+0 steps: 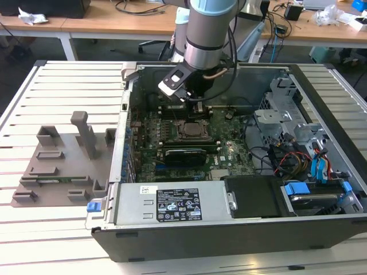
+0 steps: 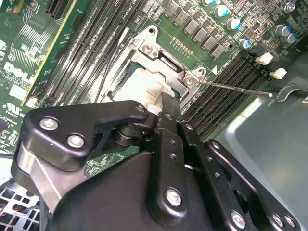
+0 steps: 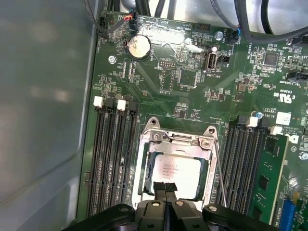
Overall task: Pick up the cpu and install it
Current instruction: 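Close the cpu cover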
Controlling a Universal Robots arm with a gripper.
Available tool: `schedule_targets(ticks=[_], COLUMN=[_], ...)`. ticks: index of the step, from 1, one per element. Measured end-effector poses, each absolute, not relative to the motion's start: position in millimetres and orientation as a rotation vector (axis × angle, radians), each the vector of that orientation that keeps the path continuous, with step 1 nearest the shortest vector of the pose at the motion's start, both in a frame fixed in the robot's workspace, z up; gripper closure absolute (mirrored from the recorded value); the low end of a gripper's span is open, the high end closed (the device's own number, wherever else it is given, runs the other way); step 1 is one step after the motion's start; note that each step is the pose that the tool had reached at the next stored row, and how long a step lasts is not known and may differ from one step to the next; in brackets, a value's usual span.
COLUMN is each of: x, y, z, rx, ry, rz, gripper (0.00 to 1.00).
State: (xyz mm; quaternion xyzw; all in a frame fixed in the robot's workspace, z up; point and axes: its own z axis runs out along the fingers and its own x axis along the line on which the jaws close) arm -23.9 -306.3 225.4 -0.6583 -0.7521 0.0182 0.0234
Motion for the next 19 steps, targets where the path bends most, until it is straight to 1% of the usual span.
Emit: schedule_targets(ticks=[11,14,19], x=[-24,-24,-24], y=[-306,-306,-306], z=[236,255,255], rx=[-2.039,-2.042,-2.042], ry=[-2.33,-2.333,-2.332], rz=[0.06,0.067,0.067], gripper=[0.89,0.89,0.89])
